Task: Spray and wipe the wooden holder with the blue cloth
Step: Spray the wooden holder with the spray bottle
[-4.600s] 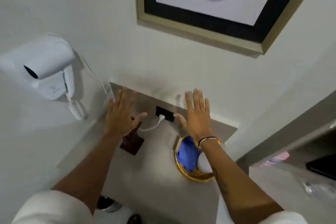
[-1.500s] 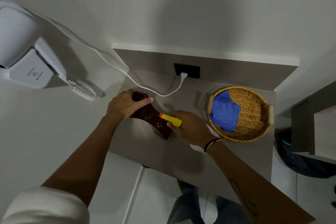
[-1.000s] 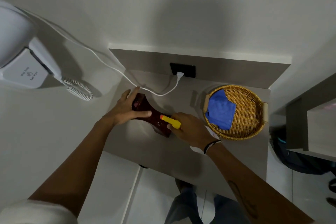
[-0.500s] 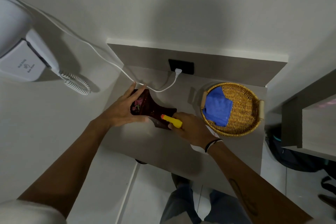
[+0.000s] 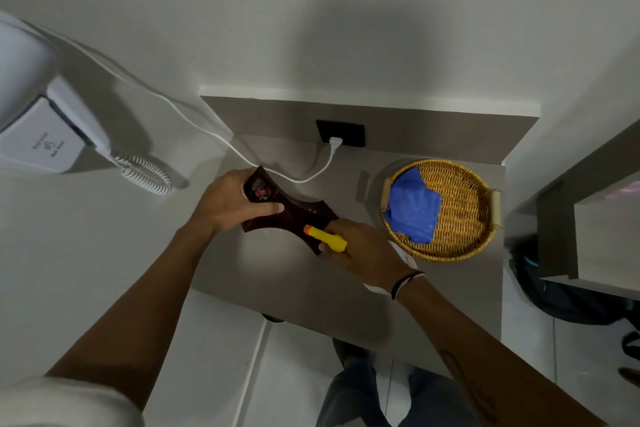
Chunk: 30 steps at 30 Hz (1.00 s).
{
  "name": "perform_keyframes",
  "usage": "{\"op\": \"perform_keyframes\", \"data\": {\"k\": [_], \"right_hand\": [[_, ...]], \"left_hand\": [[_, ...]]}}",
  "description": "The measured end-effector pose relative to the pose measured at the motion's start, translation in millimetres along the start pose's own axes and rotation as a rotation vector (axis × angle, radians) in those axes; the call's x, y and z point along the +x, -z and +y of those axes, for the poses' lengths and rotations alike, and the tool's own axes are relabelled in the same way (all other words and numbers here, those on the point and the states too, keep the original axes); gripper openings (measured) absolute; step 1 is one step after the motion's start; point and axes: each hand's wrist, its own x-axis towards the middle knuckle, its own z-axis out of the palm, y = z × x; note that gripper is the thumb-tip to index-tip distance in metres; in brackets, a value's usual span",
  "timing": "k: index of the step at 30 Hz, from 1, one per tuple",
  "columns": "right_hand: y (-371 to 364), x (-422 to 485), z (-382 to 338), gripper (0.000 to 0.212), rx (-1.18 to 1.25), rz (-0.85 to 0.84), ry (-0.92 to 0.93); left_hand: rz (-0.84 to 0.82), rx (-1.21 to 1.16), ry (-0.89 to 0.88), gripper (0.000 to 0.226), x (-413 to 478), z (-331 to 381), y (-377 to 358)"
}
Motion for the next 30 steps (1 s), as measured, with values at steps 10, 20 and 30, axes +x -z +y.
{"op": "perform_keyframes", "data": {"k": [10, 20, 30], "right_hand": [[-7, 10, -2, 0.021, -0.005, 0.037, -0.024], [-11, 15, -5, 0.031, 0.014, 0.033, -0.054], [-12, 8, 3, 0.026, -0.029, 0.012, -0.078]], "left_hand": [[0.026, 0.074, 0.300, 0.068, 1, 8, -5], [0.040, 0.033, 0.378, 0.081, -4, -3, -8], [0.066, 0.025, 0.399, 0.091, -6, -6, -12]]}}
